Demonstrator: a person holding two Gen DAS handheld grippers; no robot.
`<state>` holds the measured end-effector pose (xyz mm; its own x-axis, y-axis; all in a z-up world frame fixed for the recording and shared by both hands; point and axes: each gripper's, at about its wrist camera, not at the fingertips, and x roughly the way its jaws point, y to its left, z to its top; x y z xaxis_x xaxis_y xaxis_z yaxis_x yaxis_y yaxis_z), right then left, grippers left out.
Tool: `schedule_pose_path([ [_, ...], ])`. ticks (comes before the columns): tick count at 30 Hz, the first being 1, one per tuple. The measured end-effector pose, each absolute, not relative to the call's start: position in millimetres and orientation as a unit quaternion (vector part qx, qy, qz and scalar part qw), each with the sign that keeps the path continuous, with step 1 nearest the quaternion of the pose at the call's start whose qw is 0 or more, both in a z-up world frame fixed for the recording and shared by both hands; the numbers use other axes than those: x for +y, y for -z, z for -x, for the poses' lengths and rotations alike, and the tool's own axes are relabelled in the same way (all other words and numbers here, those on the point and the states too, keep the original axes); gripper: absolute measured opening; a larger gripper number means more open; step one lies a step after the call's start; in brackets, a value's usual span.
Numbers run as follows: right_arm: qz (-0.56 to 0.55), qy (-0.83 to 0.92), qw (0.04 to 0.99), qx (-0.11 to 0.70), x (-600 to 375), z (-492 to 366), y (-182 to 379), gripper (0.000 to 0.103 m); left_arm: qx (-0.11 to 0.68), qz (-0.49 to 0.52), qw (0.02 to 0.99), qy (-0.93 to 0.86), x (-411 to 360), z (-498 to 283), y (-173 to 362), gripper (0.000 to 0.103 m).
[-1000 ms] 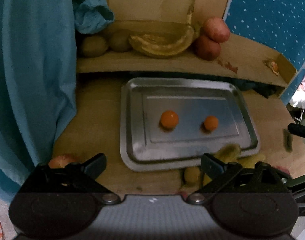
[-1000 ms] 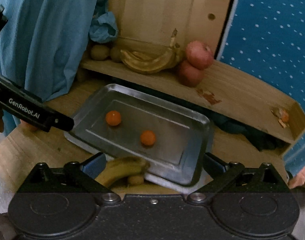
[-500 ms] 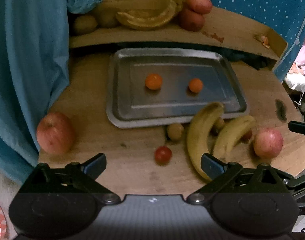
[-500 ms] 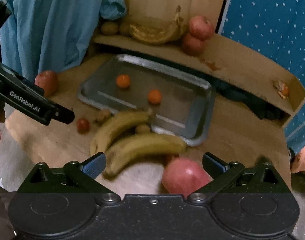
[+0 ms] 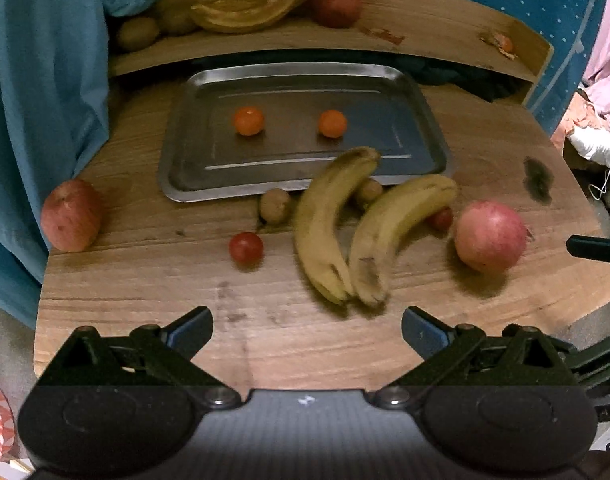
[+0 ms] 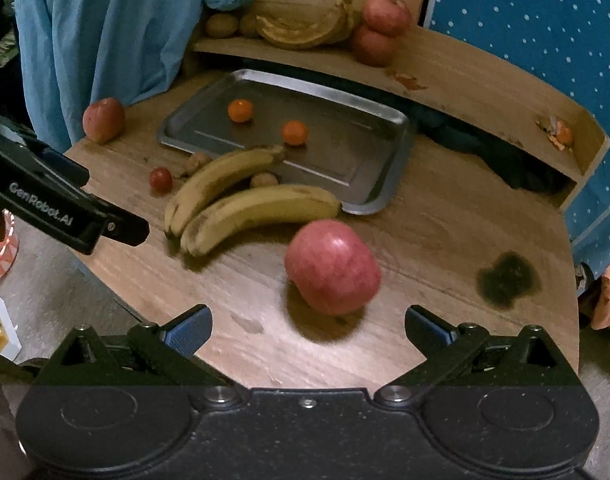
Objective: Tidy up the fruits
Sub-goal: 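Withdraw both grippers from the tray back over the table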
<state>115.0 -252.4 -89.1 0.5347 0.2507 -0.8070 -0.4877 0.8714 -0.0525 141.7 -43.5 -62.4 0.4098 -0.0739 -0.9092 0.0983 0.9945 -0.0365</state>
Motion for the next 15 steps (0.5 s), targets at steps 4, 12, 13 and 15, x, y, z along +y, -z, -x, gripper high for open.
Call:
schedule_pose_path([
  [4,0.137,-0.216,0.863,0.435,-263,-111,92,0.102,0.54,-0.017,0.84,0.046,-56,-135,62,0.103],
  [12,0.139,-0.216,0.853,0.455,-277,-109,100,0.102,0.542,-0.044,0.838,0.043,-77,-128,59,0.103],
  [13,0.138,-0.217,0.852,0.456,-278,-109,100,0.102,0.541,-0.048,0.839,0.044,-79,-127,58,0.103],
  [15,0.136,-0.22,0.851,0.457,-279,-109,101,0.102,0.54,-0.052,0.839,0.045,-82,-126,56,0.103],
])
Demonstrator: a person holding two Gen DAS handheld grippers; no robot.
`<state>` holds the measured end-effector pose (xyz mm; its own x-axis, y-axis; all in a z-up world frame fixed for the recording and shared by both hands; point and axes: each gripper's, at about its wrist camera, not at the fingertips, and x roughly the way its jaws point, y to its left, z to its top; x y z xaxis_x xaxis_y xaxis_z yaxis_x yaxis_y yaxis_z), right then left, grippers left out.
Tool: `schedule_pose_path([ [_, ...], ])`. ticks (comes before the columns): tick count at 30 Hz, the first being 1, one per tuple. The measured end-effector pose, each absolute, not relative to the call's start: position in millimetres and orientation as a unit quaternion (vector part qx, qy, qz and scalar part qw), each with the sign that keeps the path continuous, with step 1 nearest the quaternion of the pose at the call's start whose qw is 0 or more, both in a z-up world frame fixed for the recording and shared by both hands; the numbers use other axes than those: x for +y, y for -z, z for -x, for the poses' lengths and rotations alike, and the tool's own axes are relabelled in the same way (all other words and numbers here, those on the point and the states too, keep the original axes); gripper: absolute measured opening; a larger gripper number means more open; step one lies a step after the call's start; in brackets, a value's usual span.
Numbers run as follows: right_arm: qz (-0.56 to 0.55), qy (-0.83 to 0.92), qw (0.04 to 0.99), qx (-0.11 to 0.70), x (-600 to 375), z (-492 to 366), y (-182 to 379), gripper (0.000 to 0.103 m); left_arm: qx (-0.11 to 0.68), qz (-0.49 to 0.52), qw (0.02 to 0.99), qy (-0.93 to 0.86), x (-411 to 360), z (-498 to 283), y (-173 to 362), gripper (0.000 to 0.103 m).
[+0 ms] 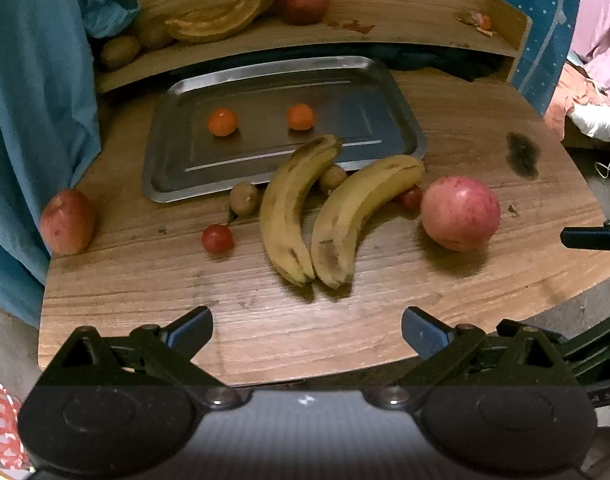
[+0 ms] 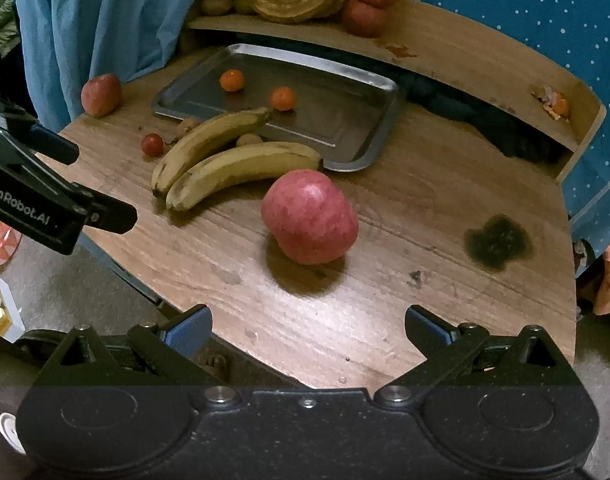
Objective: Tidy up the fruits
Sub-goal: 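Withdraw both grippers from the tray back over the table, then move the left gripper to a yellow banana while the right gripper moves to the red apple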
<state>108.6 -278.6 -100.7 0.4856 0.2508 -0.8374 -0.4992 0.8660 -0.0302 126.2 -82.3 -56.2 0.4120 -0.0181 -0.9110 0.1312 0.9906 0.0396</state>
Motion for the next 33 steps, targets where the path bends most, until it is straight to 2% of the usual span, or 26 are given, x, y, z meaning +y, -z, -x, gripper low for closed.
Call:
schedule_pose_path([
  [20,0.113,-0.234,0.856,0.447,-272,-129,102,0.102,0.536,-0.104,0.837,0.044,-91,-133,45,0.103],
  [33,0.127,-0.218,0.848,0.465,-258,-155,115,0.102,0.533,-0.162,0.822,0.119,-103,-173,71,0.103],
])
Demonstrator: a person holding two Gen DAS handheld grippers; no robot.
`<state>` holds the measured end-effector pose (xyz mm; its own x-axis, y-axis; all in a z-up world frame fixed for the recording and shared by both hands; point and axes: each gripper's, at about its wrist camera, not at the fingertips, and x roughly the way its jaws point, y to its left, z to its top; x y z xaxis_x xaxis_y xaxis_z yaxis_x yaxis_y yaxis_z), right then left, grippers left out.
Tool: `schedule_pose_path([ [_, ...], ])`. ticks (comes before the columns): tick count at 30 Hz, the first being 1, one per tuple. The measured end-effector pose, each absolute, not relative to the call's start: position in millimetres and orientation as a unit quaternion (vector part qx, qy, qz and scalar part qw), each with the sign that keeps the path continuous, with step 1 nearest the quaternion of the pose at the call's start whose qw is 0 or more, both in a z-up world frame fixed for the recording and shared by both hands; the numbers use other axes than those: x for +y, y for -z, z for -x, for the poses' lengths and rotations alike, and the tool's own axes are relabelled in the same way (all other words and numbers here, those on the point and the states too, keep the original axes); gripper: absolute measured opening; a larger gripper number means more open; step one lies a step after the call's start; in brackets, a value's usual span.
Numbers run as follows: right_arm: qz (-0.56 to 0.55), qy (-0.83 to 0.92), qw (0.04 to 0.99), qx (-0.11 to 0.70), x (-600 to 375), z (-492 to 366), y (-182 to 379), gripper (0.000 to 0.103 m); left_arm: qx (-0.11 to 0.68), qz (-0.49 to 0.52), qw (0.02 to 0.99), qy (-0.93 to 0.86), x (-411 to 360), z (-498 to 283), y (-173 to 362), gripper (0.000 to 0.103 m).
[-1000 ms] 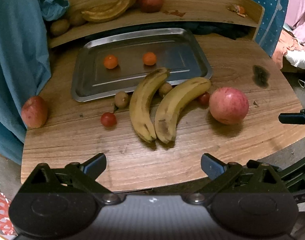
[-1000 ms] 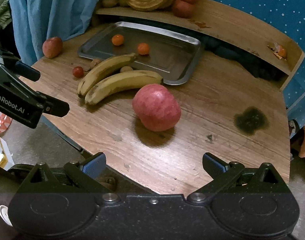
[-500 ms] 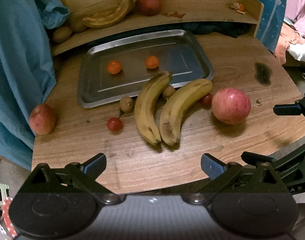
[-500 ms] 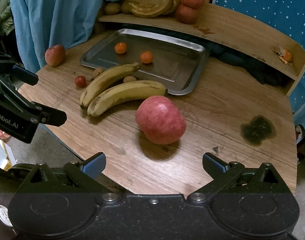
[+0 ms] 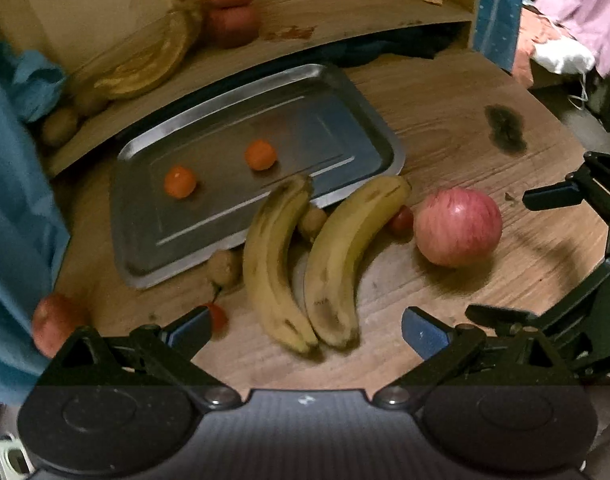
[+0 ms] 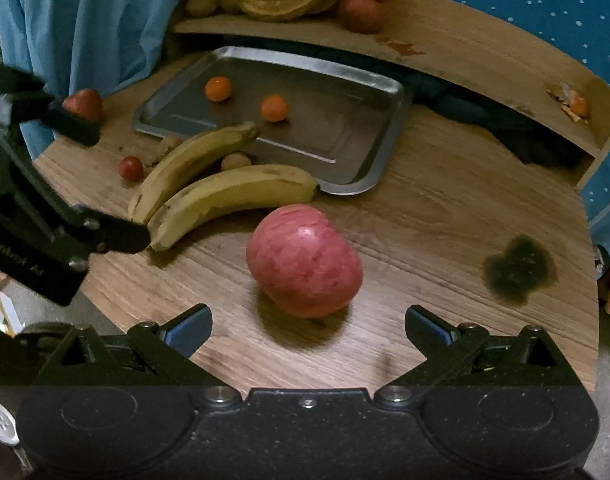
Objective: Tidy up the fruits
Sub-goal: 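Move the left gripper to a yellow banana while the right gripper moves to the red apple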
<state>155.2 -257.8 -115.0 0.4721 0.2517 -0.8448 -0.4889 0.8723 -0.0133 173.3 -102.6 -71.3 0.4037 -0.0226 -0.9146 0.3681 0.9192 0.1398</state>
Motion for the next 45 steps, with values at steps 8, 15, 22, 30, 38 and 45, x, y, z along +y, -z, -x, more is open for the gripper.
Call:
schedule_pose_path([
  [8,0.149,-0.203,0.848,0.466,-249,-159,122,0.102,0.535,-0.181,0.81,0.16,-106,-187,93,0.103],
  [15,0.152,-0.187,0.854,0.461,-251,-162,123,0.102,0.527,-0.183,0.81,0.182,-111,-199,95,0.1],
  [22,0.154,-0.187,0.858,0.454,-250,-163,122,0.102,0.527,-0.195,0.802,0.203,-117,-204,102,0.091],
  [30,0.148,-0.179,0.859,0.456,-249,-165,124,0.102,0.532,-0.196,0.794,0.218,-119,-210,106,0.08],
  [38,0.141,-0.188,0.857,0.458,-249,-167,124,0.095,0.544,-0.195,0.785,0.225,-120,-213,112,0.066],
  [45,0.138,-0.194,0.857,0.457,-249,-169,125,0.091,0.554,-0.191,0.777,0.23,-123,-217,117,0.064],
])
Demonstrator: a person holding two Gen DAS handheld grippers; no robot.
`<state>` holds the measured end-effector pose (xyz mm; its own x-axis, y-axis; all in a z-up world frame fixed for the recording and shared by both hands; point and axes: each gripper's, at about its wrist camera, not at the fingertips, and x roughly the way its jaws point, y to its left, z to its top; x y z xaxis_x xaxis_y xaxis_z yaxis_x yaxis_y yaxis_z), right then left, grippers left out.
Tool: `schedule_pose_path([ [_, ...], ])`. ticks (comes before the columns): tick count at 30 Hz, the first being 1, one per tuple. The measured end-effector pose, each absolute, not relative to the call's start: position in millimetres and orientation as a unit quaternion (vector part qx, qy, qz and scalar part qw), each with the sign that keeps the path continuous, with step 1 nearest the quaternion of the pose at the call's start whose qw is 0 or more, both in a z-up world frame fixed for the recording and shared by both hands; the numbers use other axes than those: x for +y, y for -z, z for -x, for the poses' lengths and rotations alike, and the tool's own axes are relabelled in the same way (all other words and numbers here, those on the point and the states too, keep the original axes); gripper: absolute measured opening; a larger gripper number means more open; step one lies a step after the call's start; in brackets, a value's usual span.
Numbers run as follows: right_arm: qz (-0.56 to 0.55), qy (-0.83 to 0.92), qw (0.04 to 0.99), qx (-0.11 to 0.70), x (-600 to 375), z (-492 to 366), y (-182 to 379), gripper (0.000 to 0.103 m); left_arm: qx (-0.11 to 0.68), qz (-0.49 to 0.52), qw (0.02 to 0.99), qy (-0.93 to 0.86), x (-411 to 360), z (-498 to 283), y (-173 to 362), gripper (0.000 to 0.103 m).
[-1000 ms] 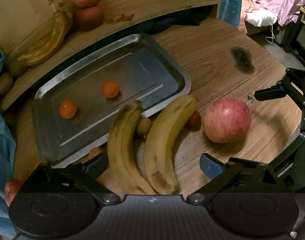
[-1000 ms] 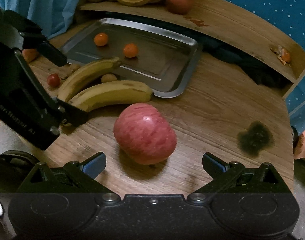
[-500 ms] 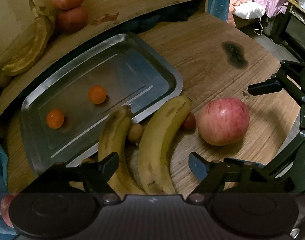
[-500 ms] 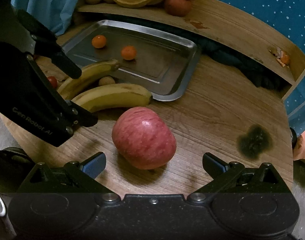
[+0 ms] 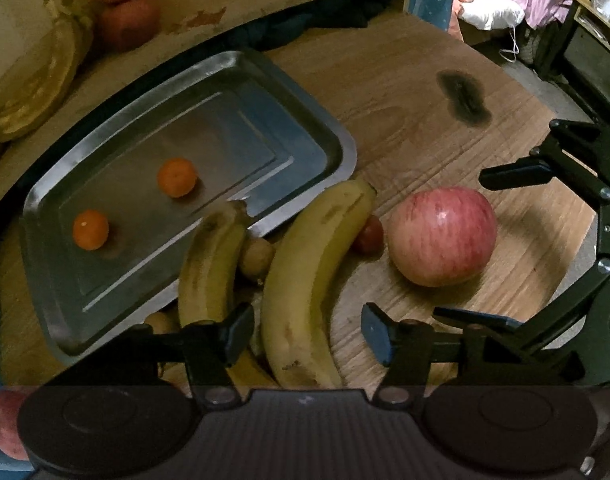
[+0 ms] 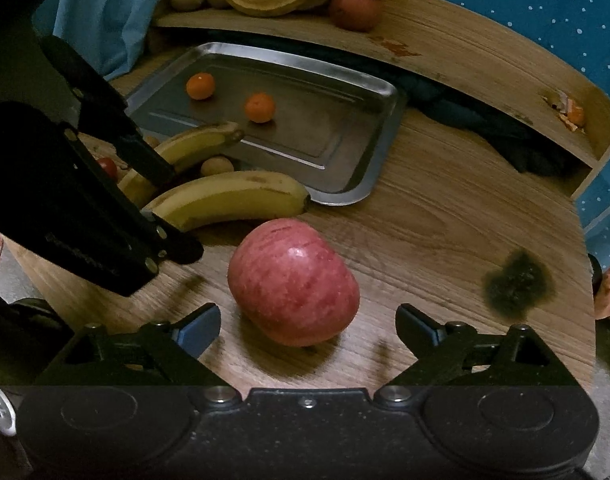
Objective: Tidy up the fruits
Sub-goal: 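Move the left gripper to a yellow banana while the right gripper moves to the red apple, then close the left gripper on the banana while the right gripper closes on the apple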
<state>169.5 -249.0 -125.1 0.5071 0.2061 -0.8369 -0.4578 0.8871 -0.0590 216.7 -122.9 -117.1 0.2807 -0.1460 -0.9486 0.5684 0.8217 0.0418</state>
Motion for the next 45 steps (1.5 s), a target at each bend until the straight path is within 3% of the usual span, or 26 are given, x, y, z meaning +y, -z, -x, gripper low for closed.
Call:
schedule_pose_path([
  [5,0.139,-0.2,0.858,0.452,-250,-171,125,0.088,0.559,-0.199,0.774,0.221,-127,-222,123,0.055],
  [15,0.148,-0.216,0.855,0.449,-244,-179,131,0.085,0.566,-0.198,0.771,0.213,-128,-225,128,0.052],
  [22,0.154,-0.221,0.853,0.447,-241,-182,134,0.078,0.566,-0.196,0.773,0.207,-129,-225,130,0.05],
  [26,0.152,-0.225,0.851,0.449,-240,-184,136,0.071,0.565,-0.198,0.775,0.201,-128,-226,129,0.044],
  [45,0.132,-0.224,0.855,0.448,-243,-175,137,0.068,0.565,-0.198,0.778,0.192,-130,-215,127,0.04],
])
